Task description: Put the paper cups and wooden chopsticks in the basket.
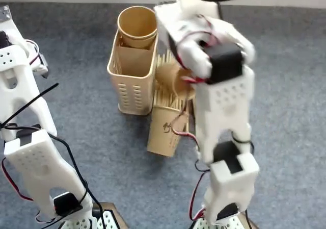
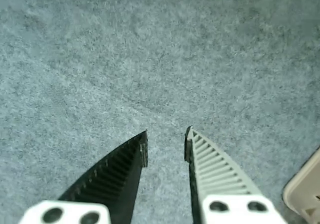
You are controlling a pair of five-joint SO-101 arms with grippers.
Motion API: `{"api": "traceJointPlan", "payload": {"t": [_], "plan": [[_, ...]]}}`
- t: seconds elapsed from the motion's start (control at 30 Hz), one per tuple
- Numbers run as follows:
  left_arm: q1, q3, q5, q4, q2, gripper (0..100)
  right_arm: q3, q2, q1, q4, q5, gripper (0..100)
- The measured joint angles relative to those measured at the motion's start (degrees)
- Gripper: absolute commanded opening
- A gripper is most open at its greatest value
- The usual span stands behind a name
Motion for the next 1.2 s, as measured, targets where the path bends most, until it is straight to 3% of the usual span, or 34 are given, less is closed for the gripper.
{"api": "traceJointPlan", "payload": {"t": [0.13, 0.23, 0.37, 0.5, 0.6, 0.9, 1.1, 1.2], "plan": [[0.0, 1.5, 0.0, 0.0, 0.0, 14, 4.6, -7.0, 7.0, 7.7, 5.9, 0.9], [-0.4, 1.5, -0.1, 0.0, 0.0, 14, 16.2, -10.5, 16.3, 8.2, 8.5, 0.9], [-1.5, 1.5, 0.1, 0.2, 0.0, 14, 36.1, -11.7, 21.6, 8.3, 9.1, 1.0], [-0.3, 2.5, -3.5, 5.2, 0.0, 14, 57.1, -11.7, 22.6, -2.1, 9.0, 5.4], [3.8, 7.3, -5.3, 7.0, -0.1, 14, 64.9, -11.6, 22.4, -10.5, 8.9, 12.2], [14.4, 16.9, -3.8, 7.2, 0.0, 14, 65.2, -3.4, 22.5, -28.2, 7.3, 15.9], [14.6, 20.8, 1.1, 2.5, 0.0, 14, 56.2, 8.7, 22.5, -28.9, 1.0, 15.9], [14.6, 22.2, 1.7, 0.2, 0.0, 14, 50.2, 14.9, 22.9, -22.3, 0.2, 15.9]]}}
